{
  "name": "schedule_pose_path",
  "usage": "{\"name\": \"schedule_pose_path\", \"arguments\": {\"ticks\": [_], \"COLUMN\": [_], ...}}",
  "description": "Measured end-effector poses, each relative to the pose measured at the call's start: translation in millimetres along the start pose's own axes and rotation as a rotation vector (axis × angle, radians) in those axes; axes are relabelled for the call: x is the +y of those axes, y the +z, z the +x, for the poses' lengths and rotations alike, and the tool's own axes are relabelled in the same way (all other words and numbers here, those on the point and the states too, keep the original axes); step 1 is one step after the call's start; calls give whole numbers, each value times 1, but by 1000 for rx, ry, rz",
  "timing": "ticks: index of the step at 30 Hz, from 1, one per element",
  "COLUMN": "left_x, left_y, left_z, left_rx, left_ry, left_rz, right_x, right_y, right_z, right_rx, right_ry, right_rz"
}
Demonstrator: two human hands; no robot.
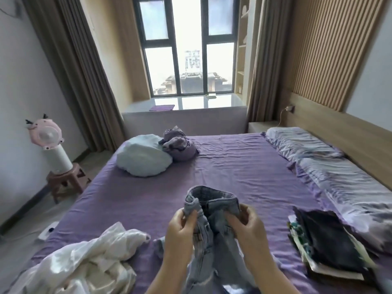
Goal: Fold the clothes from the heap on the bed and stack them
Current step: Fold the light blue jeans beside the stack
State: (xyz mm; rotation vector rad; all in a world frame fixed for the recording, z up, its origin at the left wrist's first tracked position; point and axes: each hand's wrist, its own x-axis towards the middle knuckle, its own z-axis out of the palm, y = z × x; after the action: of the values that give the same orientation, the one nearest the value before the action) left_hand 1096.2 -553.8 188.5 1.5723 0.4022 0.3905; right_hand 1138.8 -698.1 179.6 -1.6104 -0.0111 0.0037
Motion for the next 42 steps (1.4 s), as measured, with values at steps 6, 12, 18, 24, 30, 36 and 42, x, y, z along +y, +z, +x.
{"name": "schedule_pose_path", "arguments": {"ticks": [6, 12, 18, 24, 30, 36, 42], "left_x": [-16, -28, -33, -36, -27, -4, 47], "left_y": [-12, -28, -41, -50, -58, -53, -51], "left_z": [-42, -57, -60, -51, -32, -5, 24], "left_rx": [-78, -15, 2, -193, -99, -83, -273], "left_ry": [150, 200, 179, 53, 79, 130, 177], "left_rz": [154, 240, 160, -107, -141, -156, -355], "right_x": [6, 22, 22, 28, 30, 21, 7], "right_y": [16, 37, 49, 72, 85, 74, 39], "right_z": [-47, -77, -89, -98, -92, -70, 7], "right_rx": [72, 32, 23, -209, -378, -274, -290], "right_ry": [-175, -177, -230, -166, -111, -328, -159], "right_rz": [-208, -138, -94, -3, 116, 84, 96]}}
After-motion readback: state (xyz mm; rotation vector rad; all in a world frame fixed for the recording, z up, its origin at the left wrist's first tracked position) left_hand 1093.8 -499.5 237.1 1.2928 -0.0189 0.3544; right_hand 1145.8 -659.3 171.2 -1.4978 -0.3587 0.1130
